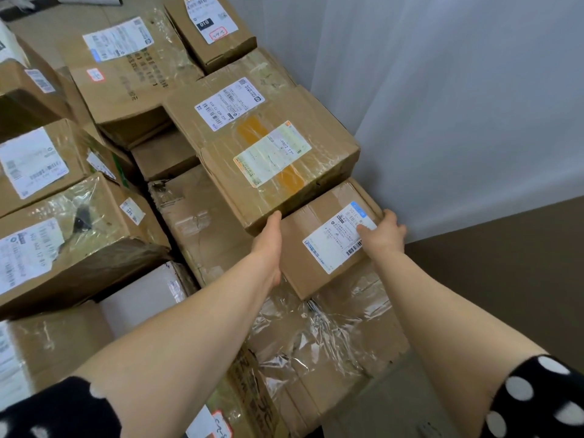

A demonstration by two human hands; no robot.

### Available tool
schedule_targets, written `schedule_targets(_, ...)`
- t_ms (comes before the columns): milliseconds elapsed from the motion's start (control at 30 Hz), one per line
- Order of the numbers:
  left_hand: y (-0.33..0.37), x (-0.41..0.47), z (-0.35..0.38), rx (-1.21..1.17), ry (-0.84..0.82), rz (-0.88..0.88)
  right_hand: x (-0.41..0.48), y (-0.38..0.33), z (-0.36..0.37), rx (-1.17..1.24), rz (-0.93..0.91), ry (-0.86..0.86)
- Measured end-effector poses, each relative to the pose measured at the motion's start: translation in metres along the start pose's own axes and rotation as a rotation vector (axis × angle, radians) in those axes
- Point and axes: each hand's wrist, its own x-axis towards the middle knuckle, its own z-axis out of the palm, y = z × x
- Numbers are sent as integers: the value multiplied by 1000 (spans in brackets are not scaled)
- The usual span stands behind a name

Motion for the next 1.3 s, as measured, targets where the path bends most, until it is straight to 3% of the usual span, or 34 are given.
schedule_targets(267,-4,-19,-7,82,-28,35,-8,4,-6,-15,9,-19)
schedule_targets(500,-10,-85,-20,332,-31,64,-91,21,-32,7,-37,23)
schedule_targets(600,-12,-120,-27,562,-51,222,-138,23,-53,-14,-102,30)
schedule_targets(767,-18,-185,-50,1136,-110,652,-222,28,-89,-103,-187,71)
schedule_targets(1000,-49,-260,-91,1720,4,1037,-332,56,-124,-312,-279,170)
schedule_targets(1300,-143,-351,-195,1937,11,1372,-511,130,-104,-403,-247,323)
